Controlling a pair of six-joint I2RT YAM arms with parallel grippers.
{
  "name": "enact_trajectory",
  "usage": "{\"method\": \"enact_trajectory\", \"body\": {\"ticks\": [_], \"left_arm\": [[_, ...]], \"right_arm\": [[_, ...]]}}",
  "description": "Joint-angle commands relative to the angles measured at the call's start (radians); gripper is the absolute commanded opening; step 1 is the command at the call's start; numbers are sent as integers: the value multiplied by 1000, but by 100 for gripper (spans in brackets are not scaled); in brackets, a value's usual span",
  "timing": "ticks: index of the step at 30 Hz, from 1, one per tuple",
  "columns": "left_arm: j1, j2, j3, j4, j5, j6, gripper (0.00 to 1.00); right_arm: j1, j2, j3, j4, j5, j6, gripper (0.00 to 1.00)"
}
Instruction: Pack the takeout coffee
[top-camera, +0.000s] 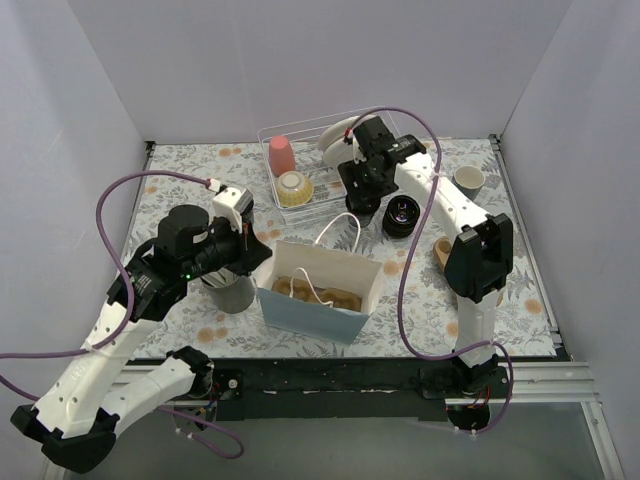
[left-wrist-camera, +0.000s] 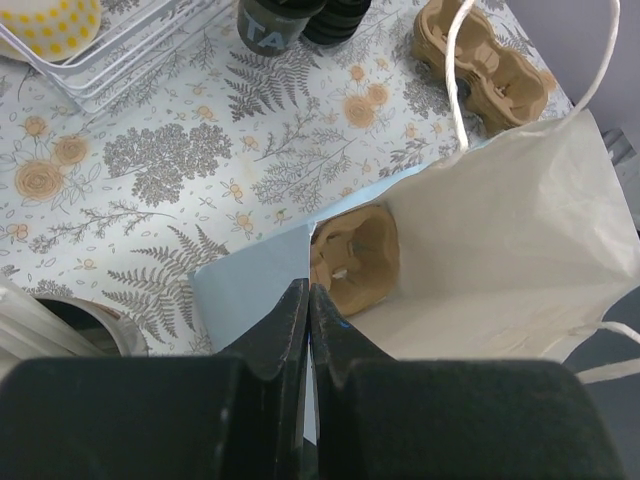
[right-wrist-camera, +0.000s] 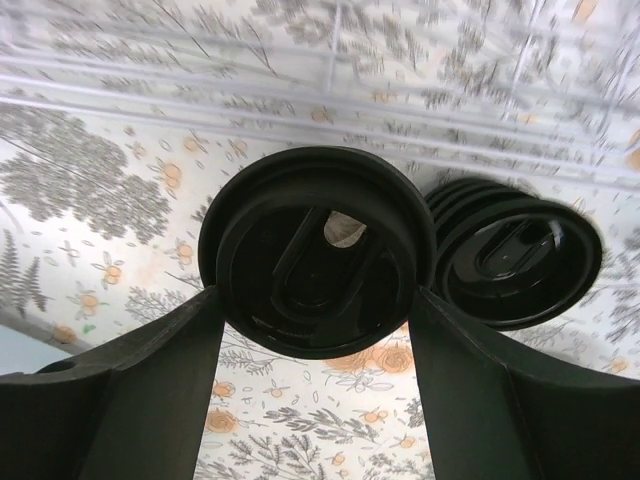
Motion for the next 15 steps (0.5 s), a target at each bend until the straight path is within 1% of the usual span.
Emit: {"method": "enact_trajectory", "body": {"ticks": [1,3,7,10,12,14,15], "left_arm": [[4,11,32,61,-54,-24,0],[4,16,32,74,-87,-38,0],[4,32,21,127,-107,-59,0],[4,57,19,171,-137,-85,0],[4,69,12,235,-150,-96,0],[4,103,12,283,-176,-112,0],[4,114,12,298,-182,-115,0]], "right_arm": [[5,-86,159,-51,-47,-68,60],[5,-123,212,-85,-45,-71,59],[5,-198,296,-119,-19,-83,58],[5,-277,313,-84,-16,-94,57],[5,-334,313,-49,-12,-94,57],[5,-395,310,-13,-31,-94,56],[3,-414,304,7,-45,-121,56]]}}
